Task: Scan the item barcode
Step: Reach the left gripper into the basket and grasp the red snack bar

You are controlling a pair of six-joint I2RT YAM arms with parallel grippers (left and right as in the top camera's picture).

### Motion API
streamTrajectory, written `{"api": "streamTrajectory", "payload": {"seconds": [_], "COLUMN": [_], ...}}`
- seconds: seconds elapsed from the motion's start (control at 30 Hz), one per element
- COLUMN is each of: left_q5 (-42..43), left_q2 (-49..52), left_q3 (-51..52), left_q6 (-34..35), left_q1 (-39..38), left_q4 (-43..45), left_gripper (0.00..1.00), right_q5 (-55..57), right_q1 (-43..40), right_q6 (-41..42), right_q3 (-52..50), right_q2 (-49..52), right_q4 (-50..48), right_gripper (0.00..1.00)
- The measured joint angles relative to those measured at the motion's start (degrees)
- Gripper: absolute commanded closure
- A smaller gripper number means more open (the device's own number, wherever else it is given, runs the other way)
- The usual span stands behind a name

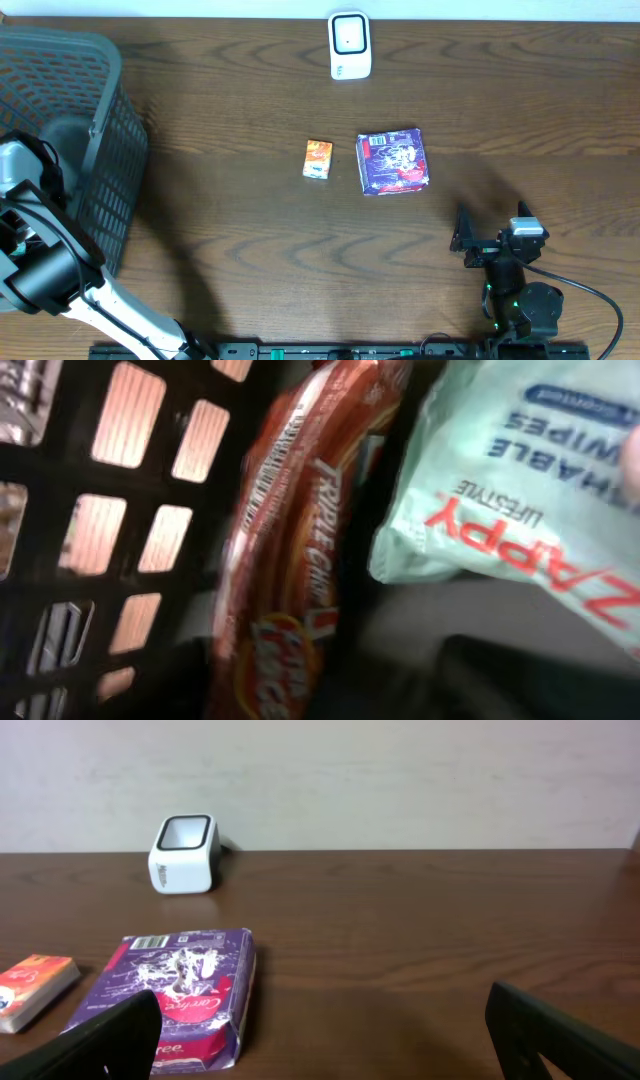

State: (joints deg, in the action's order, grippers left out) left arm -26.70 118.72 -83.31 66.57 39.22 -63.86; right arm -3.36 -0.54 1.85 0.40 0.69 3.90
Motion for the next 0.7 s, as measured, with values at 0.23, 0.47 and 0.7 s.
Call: {"api": "streamTrajectory", "payload": {"seconds": [0.23,0.47,0.7], "left_q5": [3.1,8.6,15.3], "left_q2": [0.2,-2.7,-23.4], "left_q3": [1.2,1.0,0.1], "left_q6": [-3.4,-8.2,-10.0], "left_q1": [0.0,0.1,0.1], "left_q4": [-0.2,-0.2,1.4], "left_gripper": [0.93,0.93,0.93], "right_q5": [0.0,0.0,0.0], "right_q1": [0.0,0.0,0.0], "right_q6": [0.0,0.0,0.0], "right_q3": [0.0,0.0,0.0], "right_q2": [0.0,0.0,0.0], "right_q4": [0.0,0.0,0.0], "right_gripper": [0.01,0.01,0.01]}}
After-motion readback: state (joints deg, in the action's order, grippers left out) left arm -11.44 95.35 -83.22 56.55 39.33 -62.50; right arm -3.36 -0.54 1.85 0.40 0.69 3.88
